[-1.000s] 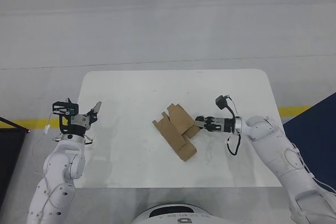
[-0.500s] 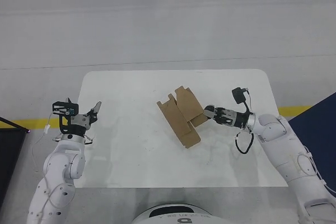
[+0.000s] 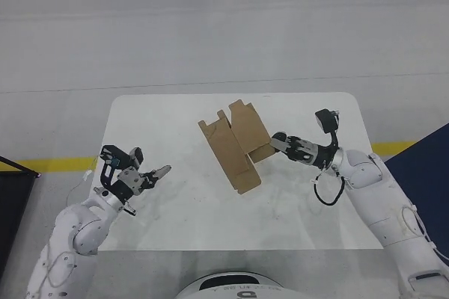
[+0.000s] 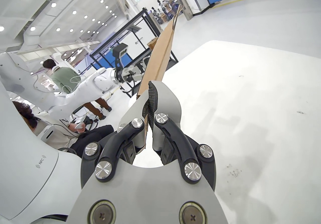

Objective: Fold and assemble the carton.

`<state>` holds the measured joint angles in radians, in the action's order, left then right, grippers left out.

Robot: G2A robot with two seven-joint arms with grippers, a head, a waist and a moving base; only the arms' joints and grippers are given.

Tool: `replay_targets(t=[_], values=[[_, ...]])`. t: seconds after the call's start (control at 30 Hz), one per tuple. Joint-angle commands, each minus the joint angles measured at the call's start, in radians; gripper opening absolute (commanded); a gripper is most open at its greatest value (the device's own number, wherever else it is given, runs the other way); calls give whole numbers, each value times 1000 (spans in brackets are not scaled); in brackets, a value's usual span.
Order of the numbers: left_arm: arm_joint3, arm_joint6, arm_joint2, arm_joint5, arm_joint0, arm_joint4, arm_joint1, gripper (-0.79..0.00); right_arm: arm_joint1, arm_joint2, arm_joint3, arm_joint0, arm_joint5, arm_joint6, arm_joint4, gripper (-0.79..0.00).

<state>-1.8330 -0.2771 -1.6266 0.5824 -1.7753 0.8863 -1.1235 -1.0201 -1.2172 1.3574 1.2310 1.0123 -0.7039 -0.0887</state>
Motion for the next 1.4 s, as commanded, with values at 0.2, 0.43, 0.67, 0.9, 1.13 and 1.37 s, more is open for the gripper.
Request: replay_targets(t=[0.2, 0.43, 0.67, 0.9, 1.13, 1.37], values=[[62, -627, 46, -162, 142, -841, 24, 0, -3, -10, -4, 4, 0, -15, -30, -785], [52, -632, 36, -188, 160, -805, 28, 0, -3, -35, -17, 22, 0, -46, -71, -785], [78, -597, 105, -226, 182, -933, 18, 0, -4, -24, -3, 29, -13, -40, -81, -785], [135, -570, 223, -203, 253, -1015, 4, 0, -8, 45, 9, 13, -44, -100, -202, -785], [178, -551, 261, -169, 304, -1037, -1, -9, -10, 96, -36, -37, -71, -174, -303, -785], [164, -567, 235, -121, 286, -1038, 8, 0, -15, 114, -62, -56, -68, -171, -317, -785]])
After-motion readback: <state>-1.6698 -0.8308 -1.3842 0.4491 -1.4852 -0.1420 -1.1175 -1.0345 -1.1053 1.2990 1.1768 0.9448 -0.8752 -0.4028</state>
